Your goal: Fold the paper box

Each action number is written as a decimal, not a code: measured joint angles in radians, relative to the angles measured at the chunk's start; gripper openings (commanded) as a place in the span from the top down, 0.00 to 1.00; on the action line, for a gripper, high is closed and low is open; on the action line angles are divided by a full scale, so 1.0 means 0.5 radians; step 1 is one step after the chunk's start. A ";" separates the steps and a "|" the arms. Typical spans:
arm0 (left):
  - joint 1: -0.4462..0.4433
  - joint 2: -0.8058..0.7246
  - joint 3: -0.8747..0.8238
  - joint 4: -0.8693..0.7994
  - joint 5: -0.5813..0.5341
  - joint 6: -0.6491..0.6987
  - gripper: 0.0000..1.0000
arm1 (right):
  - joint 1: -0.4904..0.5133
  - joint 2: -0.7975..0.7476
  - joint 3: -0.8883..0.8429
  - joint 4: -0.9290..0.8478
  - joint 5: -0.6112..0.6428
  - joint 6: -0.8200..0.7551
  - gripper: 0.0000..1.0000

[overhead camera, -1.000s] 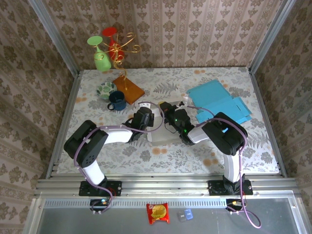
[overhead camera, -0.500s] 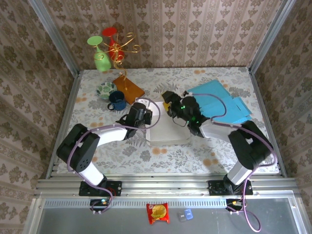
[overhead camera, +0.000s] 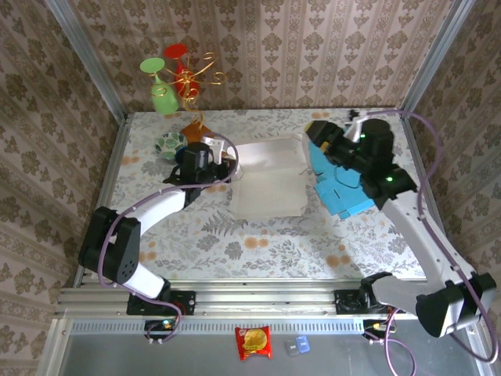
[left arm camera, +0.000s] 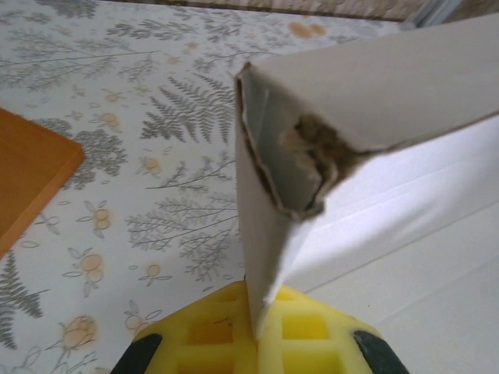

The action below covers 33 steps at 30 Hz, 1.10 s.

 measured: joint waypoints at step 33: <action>0.239 0.311 0.395 -0.279 1.252 -0.359 1.00 | -0.190 0.370 0.389 -0.447 -0.935 -1.054 0.56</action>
